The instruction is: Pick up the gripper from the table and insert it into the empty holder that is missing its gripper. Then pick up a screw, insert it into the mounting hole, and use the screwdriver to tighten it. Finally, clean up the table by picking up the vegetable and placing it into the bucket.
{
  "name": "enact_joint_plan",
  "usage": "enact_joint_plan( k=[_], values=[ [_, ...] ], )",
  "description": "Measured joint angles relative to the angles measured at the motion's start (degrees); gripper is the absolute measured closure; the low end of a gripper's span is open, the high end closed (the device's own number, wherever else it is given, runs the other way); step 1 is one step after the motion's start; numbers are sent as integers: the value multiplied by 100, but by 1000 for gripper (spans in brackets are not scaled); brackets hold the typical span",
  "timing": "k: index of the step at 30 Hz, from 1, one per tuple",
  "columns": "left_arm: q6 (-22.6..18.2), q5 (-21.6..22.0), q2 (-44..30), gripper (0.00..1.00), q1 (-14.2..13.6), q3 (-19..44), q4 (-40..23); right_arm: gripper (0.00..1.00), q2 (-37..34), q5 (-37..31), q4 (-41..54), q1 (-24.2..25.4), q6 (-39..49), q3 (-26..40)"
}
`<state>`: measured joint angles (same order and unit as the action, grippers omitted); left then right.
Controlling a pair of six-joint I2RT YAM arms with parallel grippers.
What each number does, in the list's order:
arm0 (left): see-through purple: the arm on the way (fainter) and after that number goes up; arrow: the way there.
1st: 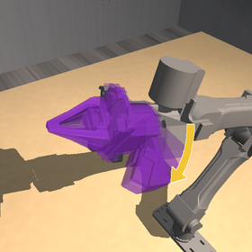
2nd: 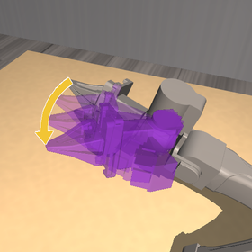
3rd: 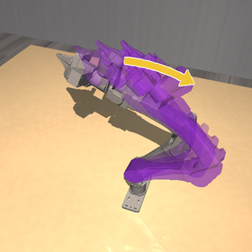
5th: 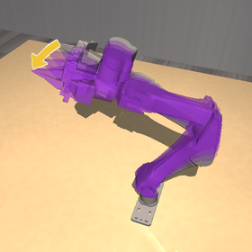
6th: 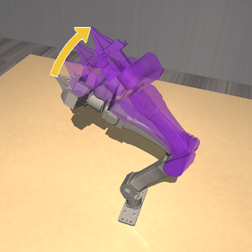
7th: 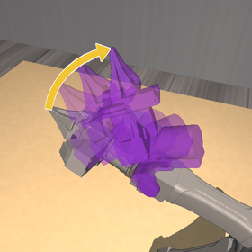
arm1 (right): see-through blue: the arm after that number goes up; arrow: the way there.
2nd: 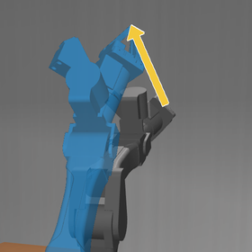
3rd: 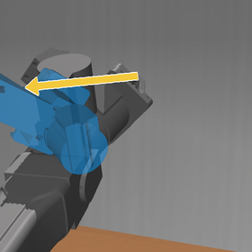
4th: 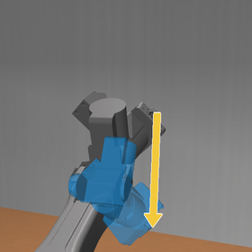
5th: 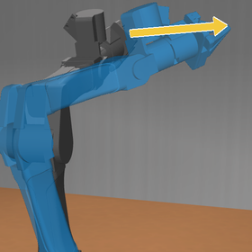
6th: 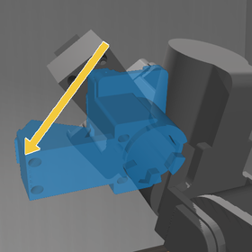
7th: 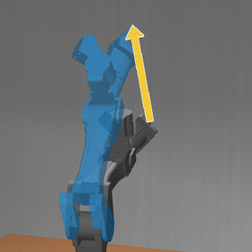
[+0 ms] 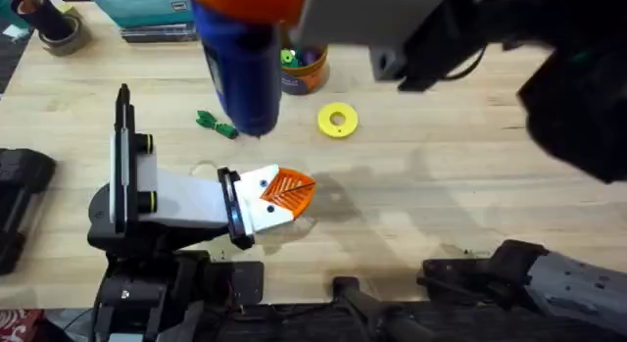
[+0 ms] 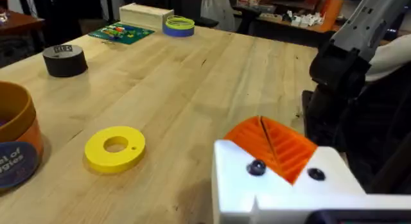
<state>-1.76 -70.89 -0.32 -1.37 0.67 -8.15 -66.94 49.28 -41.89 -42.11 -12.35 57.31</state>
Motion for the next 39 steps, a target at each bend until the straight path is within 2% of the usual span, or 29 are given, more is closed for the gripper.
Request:
enact_joint_plan(
  k=[9, 14, 24, 28, 39],
  values=[
    [0, 0, 0, 988, 0, 2, -1, 977, 0, 36, -894, 2, -316, -843],
    [0, 0, 0, 988, 0, 0, -1, 977, 0, 39, -1034, 0, -391, -1050],
    [0, 0, 2, 988, 0, 0, -1, 977, -21, 50, -1070, -124, -310, -1111],
    [0, 0, 2, 988, 0, 0, -1, 977, -317, 56, -1115, -251, -169, -1111],
    [0, 0, 0, 988, 0, 1, 1, 977, -552, 56, -1127, -251, 11, -1112]
  ],
)
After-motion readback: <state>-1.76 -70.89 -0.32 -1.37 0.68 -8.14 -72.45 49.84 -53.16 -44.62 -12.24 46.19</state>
